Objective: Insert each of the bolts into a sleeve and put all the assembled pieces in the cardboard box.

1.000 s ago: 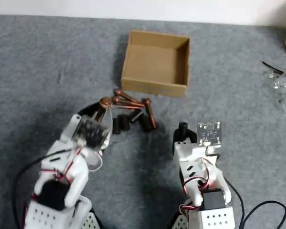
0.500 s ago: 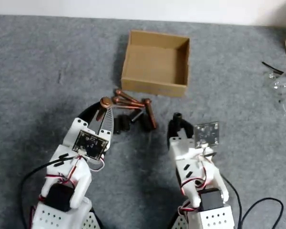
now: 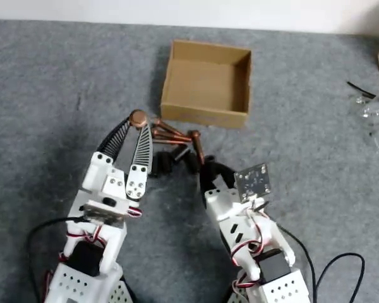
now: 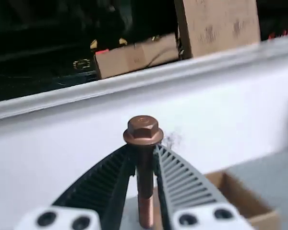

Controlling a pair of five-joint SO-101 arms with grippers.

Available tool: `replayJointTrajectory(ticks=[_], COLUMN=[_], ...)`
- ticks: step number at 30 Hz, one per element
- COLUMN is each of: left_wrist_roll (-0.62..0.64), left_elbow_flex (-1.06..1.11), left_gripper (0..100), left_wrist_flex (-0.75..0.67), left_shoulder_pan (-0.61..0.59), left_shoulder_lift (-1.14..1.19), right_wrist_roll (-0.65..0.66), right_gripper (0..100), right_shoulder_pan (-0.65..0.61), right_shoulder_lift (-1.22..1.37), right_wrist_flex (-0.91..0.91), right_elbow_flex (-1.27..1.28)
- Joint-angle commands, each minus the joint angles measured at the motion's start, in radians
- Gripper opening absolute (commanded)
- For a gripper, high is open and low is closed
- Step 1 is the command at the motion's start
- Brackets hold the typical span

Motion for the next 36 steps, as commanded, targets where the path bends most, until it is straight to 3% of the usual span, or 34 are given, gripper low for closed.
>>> replayJointTrajectory(ticks=[1, 4, 9, 12, 19, 22, 27, 36], left_wrist_roll=[0.258, 0.347, 0.341, 0.351, 0.569, 0.585, 0.586, 0.638], left_elbow_flex=[0.019, 0.019, 0.019, 0.019, 0.019, 0.019, 0.019, 0.019], left_gripper=[1, 1, 1, 1, 1, 1, 1, 1], left_wrist_flex=[-0.054, -0.054, 0.078, 0.100, 0.100, 0.100, 0.101, 0.106], left_shoulder_pan=[0.059, 0.157, 0.352, 0.344, 0.255, 0.219, 0.219, 0.217], left_shoulder_lift=[-0.018, -0.012, -0.016, -0.016, -0.015, -0.015, -0.012, -0.010], right_wrist_roll=[0.002, 0.002, 0.002, 0.002, 0.008, 0.018, 0.262, 0.227], right_gripper=[0.5, 0.5, 0.5, 0.5, 0.5, 0.5, 0.5, 0.5], right_shoulder_pan=[-0.030, -0.028, -0.028, -0.051, -0.067, -0.065, -0.067, -0.068], right_shoulder_lift=[-0.005, -0.005, -0.005, -0.005, -0.005, -0.015, -0.016, -0.018], right_wrist_flex=[-0.004, -0.004, -0.004, -0.002, -0.002, -0.002, -0.004, -0.007], right_elbow_flex=[0.154, 0.154, 0.154, 0.154, 0.154, 0.154, 0.154, 0.154])
